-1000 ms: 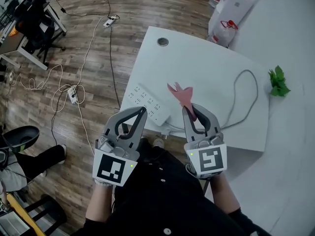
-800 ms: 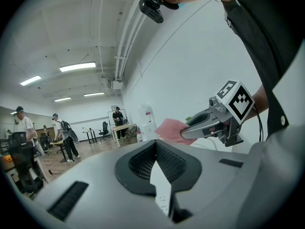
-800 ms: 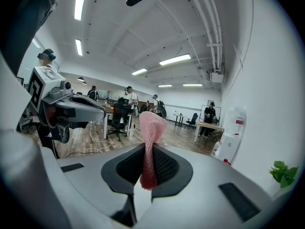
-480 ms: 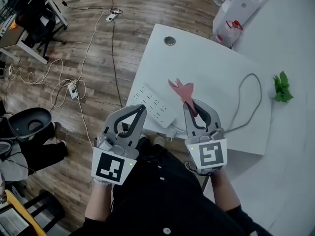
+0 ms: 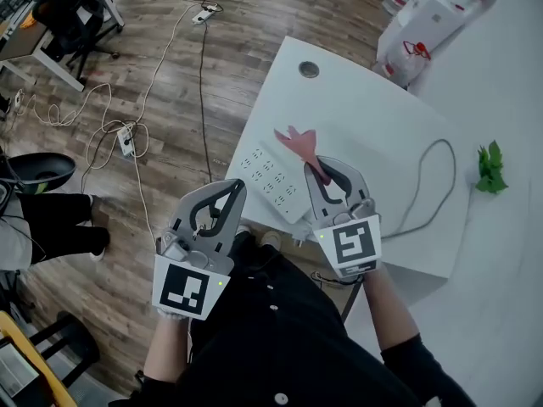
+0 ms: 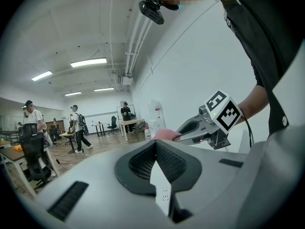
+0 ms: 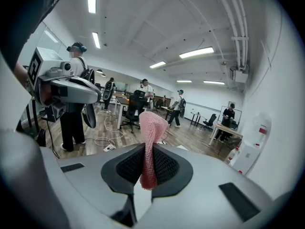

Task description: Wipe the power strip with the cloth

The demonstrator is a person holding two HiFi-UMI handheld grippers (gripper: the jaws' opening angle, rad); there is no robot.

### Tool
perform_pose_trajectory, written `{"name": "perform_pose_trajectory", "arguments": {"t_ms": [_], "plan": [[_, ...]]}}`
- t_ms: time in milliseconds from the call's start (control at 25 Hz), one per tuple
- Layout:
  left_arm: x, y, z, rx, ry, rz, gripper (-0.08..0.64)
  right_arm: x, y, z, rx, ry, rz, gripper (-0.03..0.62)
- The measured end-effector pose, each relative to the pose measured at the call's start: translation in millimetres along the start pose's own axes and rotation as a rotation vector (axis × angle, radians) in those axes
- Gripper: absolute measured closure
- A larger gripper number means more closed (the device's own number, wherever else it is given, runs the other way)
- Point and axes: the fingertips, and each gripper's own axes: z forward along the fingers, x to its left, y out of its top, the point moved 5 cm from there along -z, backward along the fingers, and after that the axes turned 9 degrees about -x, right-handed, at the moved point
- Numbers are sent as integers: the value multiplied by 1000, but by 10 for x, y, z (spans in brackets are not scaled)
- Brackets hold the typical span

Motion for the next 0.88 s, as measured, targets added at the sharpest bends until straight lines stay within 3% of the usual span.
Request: {"name": "perform_pose_trajectory", "arguments": {"t_ms": [880], "plan": [[297, -254, -224, 66, 128, -37, 546, 251, -541, 1146, 113, 314, -97, 538]]}}
